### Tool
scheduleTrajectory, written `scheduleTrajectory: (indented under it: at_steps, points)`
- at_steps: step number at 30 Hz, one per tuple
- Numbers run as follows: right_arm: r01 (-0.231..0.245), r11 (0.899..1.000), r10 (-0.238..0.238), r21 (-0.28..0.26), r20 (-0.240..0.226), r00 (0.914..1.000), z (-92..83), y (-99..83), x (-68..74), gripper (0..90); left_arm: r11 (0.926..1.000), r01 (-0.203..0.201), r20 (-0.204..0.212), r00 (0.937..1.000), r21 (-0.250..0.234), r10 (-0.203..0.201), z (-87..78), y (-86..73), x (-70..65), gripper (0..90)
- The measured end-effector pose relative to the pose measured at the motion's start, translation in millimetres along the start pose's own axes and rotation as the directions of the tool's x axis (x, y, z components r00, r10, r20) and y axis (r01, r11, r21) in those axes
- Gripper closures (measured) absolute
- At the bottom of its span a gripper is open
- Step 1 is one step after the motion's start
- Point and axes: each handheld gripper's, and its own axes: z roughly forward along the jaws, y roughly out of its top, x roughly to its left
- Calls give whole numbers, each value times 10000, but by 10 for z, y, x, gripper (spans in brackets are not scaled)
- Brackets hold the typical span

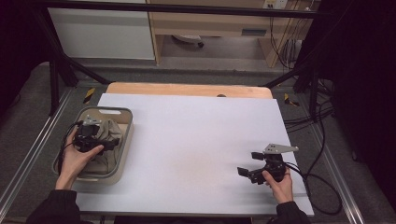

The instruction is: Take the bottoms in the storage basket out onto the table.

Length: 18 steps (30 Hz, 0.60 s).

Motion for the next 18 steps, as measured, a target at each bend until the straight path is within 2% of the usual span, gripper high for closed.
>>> scheduleTrajectory:
  at_steps: [9,18]
  points:
    - [8,10000,-8,31,-5,10000,3,0,-1,5,9987,121,-20,9999,491,-120,108,-52,0,33]
    - [6,10000,-6,-5,10,10000,-2,0,-1,5,9914,-91,-399,9991,1307,144,219,-74,-24,16]
